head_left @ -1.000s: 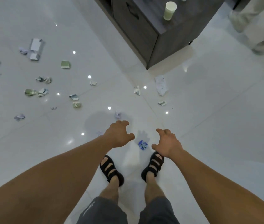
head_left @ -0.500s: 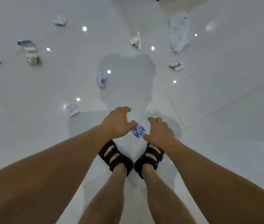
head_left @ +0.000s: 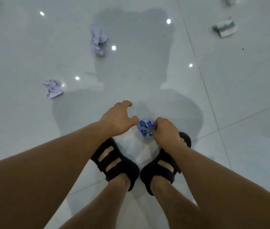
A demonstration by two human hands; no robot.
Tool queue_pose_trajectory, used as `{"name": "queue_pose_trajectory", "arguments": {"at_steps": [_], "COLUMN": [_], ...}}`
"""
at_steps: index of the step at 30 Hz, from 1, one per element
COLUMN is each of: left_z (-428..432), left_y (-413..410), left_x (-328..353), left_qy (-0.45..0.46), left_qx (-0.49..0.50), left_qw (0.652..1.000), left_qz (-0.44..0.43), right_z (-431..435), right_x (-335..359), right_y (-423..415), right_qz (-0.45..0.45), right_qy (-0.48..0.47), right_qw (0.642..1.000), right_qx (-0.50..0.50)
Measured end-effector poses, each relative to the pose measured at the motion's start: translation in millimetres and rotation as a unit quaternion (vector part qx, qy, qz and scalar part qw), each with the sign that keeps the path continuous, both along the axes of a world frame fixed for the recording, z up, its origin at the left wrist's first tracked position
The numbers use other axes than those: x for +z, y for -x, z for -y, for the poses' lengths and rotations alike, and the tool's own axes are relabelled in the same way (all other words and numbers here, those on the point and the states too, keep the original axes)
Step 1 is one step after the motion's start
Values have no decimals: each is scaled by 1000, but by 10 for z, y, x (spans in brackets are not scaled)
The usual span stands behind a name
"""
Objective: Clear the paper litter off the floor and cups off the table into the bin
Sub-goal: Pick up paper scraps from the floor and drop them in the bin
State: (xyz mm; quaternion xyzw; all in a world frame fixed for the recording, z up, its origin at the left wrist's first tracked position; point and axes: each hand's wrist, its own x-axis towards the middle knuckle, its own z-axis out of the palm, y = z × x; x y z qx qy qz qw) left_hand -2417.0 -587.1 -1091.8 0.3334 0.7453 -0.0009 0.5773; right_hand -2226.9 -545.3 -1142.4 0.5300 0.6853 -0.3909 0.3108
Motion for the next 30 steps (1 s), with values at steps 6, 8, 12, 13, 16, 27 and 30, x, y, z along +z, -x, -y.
{"name": "queue_pose_trajectory", "arguments": {"at_steps": [6,8,12,13,16,27,30], "left_z": [-452,-666,-1111,-1222,-1552,-2592,-2855], "left_y": [34,70,182,199,205,-60,-210], "left_x": [851,1239,1961,2110,2403,1828,1481], "left_qy": [-34,-45,-97,-110,-131,-68,-69], "left_qx": [72,80,79,77,79,123,133], "left_qw": [994,992,989,988,988,987,986], "left_qz": [68,91,81,73,36,-78,-78], "right_z": [-483,-714,-1220,-1341,-1737,-3593,-3952], "right_x": [1093,1556,2346,2493,2757,1986,1647], "right_y": [255,330,460,477,455,-211,-251], "right_qz": [-154,-196,-226,-235,-257,11,20], "right_qy": [-35,-61,-97,-104,-128,-100,-93], "right_qw": [987,977,966,964,957,991,988], "right_qx": [-37,-54,-74,-65,-47,94,122]}}
